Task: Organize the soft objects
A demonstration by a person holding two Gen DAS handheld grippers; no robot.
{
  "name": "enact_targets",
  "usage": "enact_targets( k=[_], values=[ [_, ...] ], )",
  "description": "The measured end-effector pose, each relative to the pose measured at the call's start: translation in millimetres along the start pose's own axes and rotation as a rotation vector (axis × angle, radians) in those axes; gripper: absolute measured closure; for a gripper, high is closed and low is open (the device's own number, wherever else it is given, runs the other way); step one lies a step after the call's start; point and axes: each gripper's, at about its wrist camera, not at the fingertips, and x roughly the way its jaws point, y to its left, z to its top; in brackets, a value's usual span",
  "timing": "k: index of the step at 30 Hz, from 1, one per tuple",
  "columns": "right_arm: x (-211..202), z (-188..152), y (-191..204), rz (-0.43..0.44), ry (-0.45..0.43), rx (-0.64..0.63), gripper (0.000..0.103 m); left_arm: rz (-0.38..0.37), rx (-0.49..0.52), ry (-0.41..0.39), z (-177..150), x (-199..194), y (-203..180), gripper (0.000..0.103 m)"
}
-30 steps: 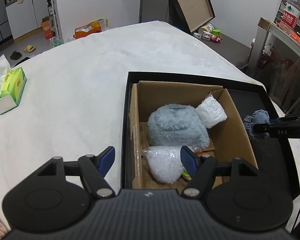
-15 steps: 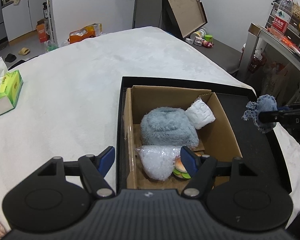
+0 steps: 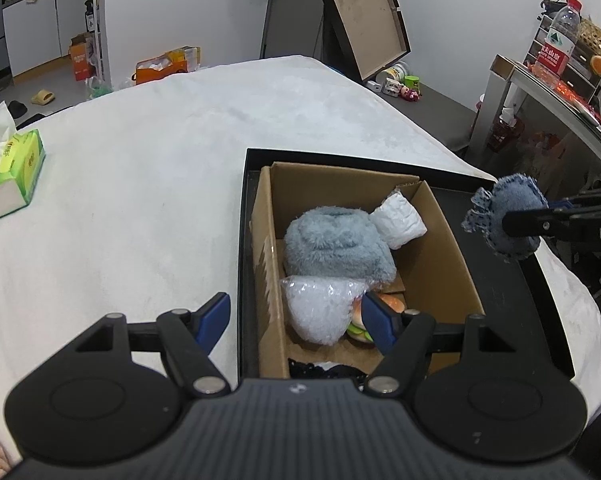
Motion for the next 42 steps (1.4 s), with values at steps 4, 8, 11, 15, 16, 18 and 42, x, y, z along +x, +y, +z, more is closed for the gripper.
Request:
enact_targets(
  k=[4, 8, 11, 15, 16, 18, 42],
  values=[
    [1.0, 2.5, 15.9, 0.027, 0.001, -0.017, 0.085, -0.004, -0.010, 0.011, -5.9, 0.7, 5.3, 0.033],
    [5.7, 0.5, 31.5, 0.049, 0.016, -0.034, 0.085, -0.017, -0.020, 0.020, -12.0, 1.2, 10.1, 0.036],
    [9.9, -3.5, 40.6, 0.061, 0.032, -0.044, 0.085, -0.030, -0.021, 0.026, -17.7, 1.7, 12.5, 0.042],
    [14.7, -8.2, 49.8, 0.070, 0.052, -0.050, 0.085, -0.040, -0.027, 0.041, -22.8, 4.0, 15.5, 0.065],
    [15.6, -9.6, 51.4, 0.072, 0.056, -0.050, 0.085, -0.042, -0.028, 0.048, -24.2, 4.6, 16.5, 0.068],
    [17.6, -12.5, 54.3, 0.073, 0.064, -0.051, 0.085, -0.047, -0.032, 0.056, -26.9, 5.6, 17.9, 0.077],
    [10.6, -36.8, 52.7, 0.014, 0.059, -0.049, 0.042, -0.032, -0.034, 0.064, -29.6, 8.7, 16.3, 0.089]
  ],
)
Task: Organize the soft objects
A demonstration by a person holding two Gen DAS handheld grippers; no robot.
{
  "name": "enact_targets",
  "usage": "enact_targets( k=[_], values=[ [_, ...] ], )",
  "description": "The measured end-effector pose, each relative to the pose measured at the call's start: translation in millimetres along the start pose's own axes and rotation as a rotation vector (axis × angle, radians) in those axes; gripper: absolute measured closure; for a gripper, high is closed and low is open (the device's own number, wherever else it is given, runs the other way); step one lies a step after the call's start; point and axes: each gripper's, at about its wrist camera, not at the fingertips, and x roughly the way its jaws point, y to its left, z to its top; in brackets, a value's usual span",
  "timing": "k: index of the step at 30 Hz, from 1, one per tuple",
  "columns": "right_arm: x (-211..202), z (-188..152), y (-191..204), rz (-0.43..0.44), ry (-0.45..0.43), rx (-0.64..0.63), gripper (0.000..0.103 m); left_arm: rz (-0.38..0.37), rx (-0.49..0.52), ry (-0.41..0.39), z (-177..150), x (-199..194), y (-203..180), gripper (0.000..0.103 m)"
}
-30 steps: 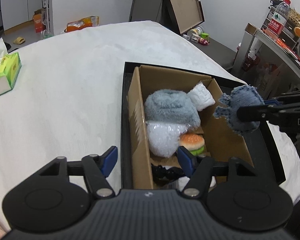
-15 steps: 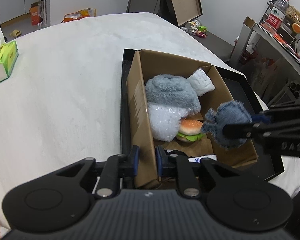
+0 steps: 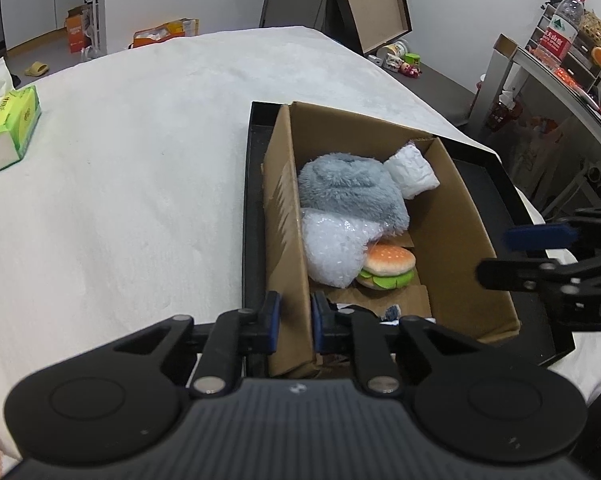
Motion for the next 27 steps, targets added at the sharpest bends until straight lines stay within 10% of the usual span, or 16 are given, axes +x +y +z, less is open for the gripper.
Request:
enact_targets(
  k=[10, 14, 27],
  values=[
    [-37.7, -10.1, -41.5, -0.063, -0.042, 0.135, 0.008, 0.043, 0.071, 0.104, 11.8, -4.1, -12.3, 0.084],
    [-53.4, -15.9, -64.4, -0.081, -0.059, 0.213, 0.001, 0.030, 0.130, 0.110, 24.4, -17.4, -30.4, 0.057],
    [-81.0, -32.0, -95.7, -0.094, -0.081, 0.329, 0.000, 0.016, 0.219, 0.114, 59.2, -63.4, -75.5, 0.026]
  ],
)
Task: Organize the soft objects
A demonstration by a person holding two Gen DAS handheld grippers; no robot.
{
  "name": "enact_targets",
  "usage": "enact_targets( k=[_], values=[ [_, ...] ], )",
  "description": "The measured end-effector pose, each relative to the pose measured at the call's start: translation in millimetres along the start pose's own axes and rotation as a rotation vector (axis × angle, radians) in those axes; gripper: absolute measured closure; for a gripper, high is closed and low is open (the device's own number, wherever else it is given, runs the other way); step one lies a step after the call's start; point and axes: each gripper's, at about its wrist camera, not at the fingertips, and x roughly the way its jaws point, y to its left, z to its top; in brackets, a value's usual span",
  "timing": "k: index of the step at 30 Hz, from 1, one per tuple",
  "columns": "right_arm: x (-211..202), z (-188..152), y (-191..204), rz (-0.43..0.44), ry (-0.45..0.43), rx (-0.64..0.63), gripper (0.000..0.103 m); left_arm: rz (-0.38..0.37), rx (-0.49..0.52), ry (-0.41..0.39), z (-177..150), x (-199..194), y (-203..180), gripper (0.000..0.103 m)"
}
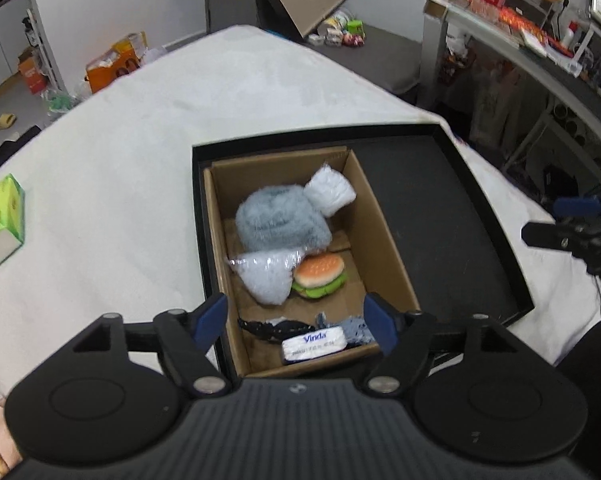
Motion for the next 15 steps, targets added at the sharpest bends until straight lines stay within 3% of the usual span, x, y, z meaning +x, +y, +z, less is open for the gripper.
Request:
enact_targets(
  k=[6, 15],
  values=[
    [-13.8, 2.7, -4.3, -0.014, -0.023, 0.008, 0.000, 0.003, -0.065, -0.045, 2.8, -29.8, -5.0, 0.022],
    [-46.9, -1.6, 8.6, -0.015, -0.089, 0.012, 0.000, 0.021, -0.085, -0.150, -6.3, -78.5, -27.2, 0.022]
  ],
)
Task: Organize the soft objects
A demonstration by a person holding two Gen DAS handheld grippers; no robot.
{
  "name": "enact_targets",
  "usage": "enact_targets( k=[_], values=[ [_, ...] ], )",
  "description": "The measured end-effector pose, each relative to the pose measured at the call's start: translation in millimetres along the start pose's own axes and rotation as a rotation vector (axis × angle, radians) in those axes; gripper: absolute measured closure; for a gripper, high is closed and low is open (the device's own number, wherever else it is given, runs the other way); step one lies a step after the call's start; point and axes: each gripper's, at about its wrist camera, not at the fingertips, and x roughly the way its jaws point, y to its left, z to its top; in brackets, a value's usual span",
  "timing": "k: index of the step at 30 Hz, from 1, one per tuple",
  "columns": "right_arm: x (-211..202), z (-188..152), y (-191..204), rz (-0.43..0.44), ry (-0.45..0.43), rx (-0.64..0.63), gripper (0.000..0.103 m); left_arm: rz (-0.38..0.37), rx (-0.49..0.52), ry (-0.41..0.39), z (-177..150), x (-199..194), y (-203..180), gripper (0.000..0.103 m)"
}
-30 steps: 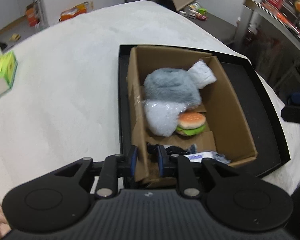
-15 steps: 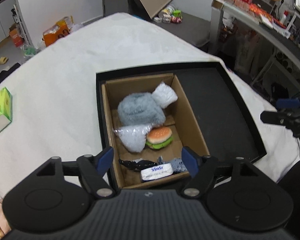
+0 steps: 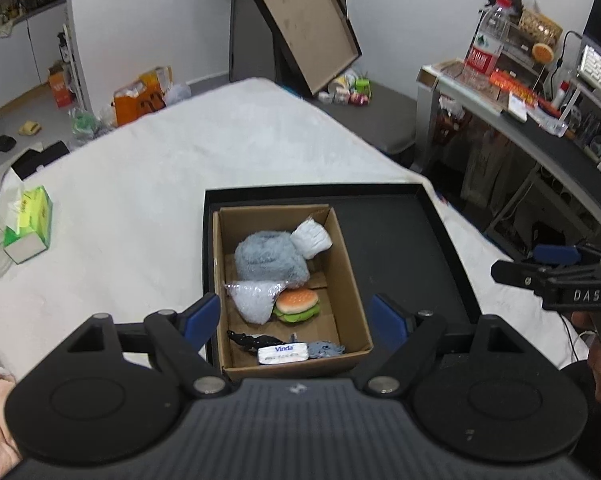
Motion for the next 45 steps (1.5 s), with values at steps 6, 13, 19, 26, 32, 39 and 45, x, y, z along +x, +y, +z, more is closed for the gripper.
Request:
enact_targets(
  k=[6, 13, 19, 26, 32, 39, 45],
  values=[
    [-25.0, -7.0, 7.0, -0.013, -0.026, -0.003, 0.000, -0.014, -0.006, -0.048, -13.6, -31.6, -15.3, 0.021],
    [-60.2, -18.0, 13.2, -0.020, -0.061, -0.005, 0.000, 0.022, -0.010, -0.110, -37.8, -71.2, -27.5, 0.020],
    [-87.7, -30.9, 21.6, -0.009, -0.096, -0.004, 0.000, 0.062, -0.021, -0.144, -60.5, -96.2, -32.5, 0.013],
    [-107.9, -43.4, 29.7, -0.014, -0.129, 0.014, 0.000, 0.074, -0.019, -0.169, -78.0, -115.1, -37.8, 0.006],
    [-120.8, -52.9, 35.9, -0.023, -0.155, 0.011, 0.000, 0.081, -0.021, -0.185, -93.2, -121.4, -39.1, 0.001],
    [-129.8, -62.8, 38.9, -0.037, -0.165, 0.011, 0.000, 0.082, -0.045, -0.197, -100.7, -126.9, -33.7, 0.001],
    [-132.6, -69.3, 44.2, -0.021, -0.173, -0.008, 0.000, 0.072, -0.048, -0.231, -102.9, -131.3, -32.9, 0.001]
  ],
)
